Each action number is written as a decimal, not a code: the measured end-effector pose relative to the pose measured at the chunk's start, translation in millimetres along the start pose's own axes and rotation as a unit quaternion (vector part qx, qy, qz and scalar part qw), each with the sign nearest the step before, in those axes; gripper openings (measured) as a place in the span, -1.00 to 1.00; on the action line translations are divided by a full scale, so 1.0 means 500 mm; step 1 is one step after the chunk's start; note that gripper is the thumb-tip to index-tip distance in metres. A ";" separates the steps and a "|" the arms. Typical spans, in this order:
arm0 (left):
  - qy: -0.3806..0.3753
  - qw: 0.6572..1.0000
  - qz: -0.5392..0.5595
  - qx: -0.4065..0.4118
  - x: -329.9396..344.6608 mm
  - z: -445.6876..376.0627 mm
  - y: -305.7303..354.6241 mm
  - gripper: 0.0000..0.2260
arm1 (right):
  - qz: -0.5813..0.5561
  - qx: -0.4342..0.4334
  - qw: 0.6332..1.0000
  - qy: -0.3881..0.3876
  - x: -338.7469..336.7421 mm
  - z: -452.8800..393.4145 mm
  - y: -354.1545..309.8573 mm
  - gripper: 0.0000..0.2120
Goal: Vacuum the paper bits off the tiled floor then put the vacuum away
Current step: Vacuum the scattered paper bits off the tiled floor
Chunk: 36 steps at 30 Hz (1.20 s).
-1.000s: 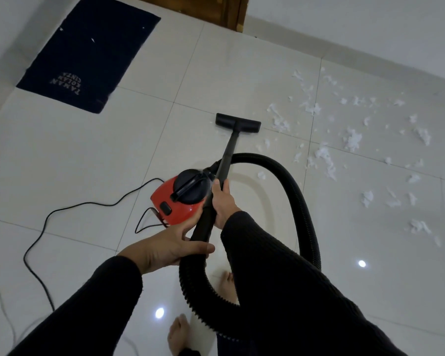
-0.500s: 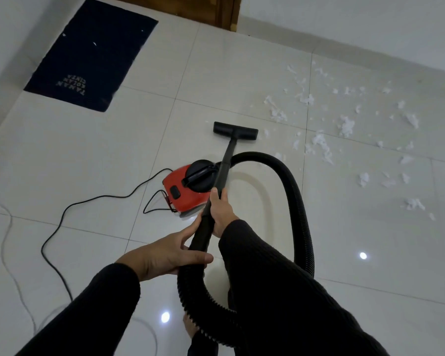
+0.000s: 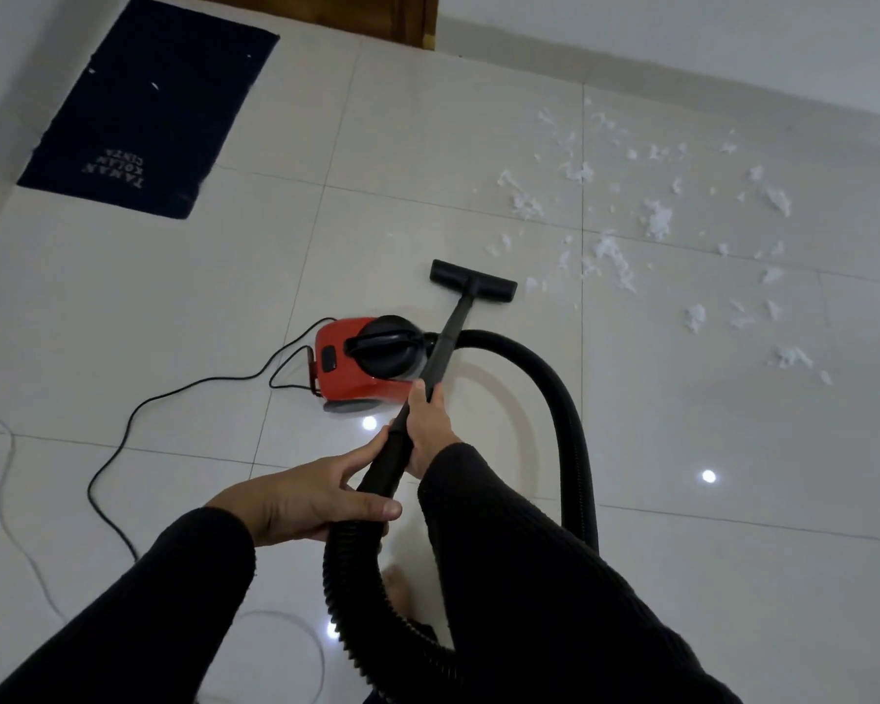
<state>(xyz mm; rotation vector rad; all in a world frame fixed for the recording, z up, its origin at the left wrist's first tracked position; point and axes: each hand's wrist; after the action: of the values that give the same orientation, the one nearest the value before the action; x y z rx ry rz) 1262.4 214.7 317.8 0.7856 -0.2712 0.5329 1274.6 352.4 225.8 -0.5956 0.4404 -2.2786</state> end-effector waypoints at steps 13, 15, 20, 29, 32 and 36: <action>-0.009 1.000 -0.009 -0.014 0.006 -0.048 -0.004 0.04 | -0.011 -0.010 1.000 0.021 -0.045 -0.002 -0.008 -0.53; 0.001 1.000 -0.014 -0.023 0.003 -0.064 0.002 0.05 | -0.012 -0.013 1.000 0.022 -0.054 -0.006 -0.017 -0.51; 0.024 0.998 -0.042 -0.031 -0.001 -0.117 0.020 0.02 | -0.010 -0.003 1.000 -0.001 -0.086 -0.013 -0.038 -0.49; 0.011 1.000 -0.028 -0.010 -0.012 -0.194 0.077 0.09 | -0.014 -0.019 0.999 -0.048 -0.129 -0.040 -0.105 -0.45; 0.012 1.000 -0.014 -0.001 -0.014 -0.219 0.091 0.13 | -0.005 -0.011 0.999 -0.043 -0.138 -0.049 -0.139 -0.43; 0.014 1.000 0.002 0.003 -0.026 -0.258 0.114 0.13 | -0.004 -0.008 0.999 -0.033 -0.153 -0.083 -0.180 -0.46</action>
<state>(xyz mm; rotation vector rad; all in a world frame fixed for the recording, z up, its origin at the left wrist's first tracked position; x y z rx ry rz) 1225.1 337.5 258.4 0.7832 -0.2457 0.5489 1249.7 474.3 211.8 -0.6796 0.4254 -2.2587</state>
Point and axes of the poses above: each hand's wrist, its own z-axis away from the middle knuckle, its own x-axis out of the palm, y = z × x, and after that the axes turned 9 degrees about -y, right-handed
